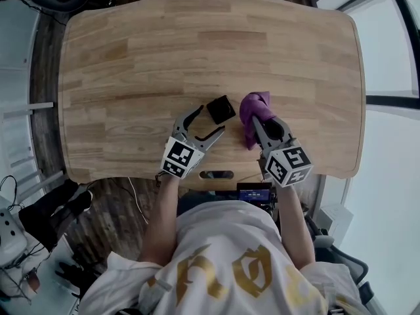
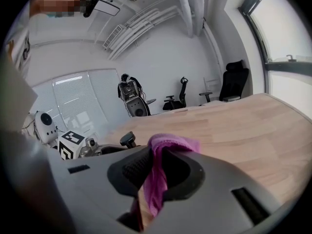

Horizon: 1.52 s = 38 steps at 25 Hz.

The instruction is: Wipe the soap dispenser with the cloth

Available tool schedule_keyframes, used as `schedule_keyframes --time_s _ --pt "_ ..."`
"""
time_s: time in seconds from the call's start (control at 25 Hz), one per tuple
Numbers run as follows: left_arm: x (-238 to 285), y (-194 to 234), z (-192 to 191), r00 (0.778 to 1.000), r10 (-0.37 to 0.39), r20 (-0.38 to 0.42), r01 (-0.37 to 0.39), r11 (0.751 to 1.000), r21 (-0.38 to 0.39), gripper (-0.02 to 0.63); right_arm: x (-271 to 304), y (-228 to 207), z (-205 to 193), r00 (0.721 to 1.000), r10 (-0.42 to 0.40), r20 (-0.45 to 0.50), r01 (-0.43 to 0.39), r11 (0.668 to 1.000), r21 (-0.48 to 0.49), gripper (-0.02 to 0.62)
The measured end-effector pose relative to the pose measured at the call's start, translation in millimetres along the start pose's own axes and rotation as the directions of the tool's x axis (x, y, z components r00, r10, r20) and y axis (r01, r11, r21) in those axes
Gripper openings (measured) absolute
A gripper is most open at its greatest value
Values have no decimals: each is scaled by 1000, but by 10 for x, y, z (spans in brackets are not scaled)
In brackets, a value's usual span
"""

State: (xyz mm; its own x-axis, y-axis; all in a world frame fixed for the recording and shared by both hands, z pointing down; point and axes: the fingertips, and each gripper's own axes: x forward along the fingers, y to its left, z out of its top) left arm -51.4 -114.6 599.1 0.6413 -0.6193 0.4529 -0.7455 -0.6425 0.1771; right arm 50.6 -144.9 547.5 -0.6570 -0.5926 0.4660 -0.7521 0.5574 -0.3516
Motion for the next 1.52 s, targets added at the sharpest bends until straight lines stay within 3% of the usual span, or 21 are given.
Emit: schedule_keyframes --time_s 0.36,0.6,0.84,1.04,1.52 --pt "209 85 -107 999 6 -38 -4 999 54 363 108 -71 -55 999 17 -34 -16 1000 17 57" --pt "351 62 -237 994 2 -106 14 990 142 363 118 -134 -65 999 11 -40 -10 1000 26 57" --pt "462 79 -241 995 -7 -101 20 992 125 362 117 -171 -57 999 8 -41 -7 999 37 57" --pt "526 49 -251 992 -25 -127 47 983 176 362 129 -201 -43 999 5 -41 -3 999 43 57" --pt "615 86 -255 988 27 -152 8 974 225 362 162 -205 -22 999 11 -44 -8 998 59 57"
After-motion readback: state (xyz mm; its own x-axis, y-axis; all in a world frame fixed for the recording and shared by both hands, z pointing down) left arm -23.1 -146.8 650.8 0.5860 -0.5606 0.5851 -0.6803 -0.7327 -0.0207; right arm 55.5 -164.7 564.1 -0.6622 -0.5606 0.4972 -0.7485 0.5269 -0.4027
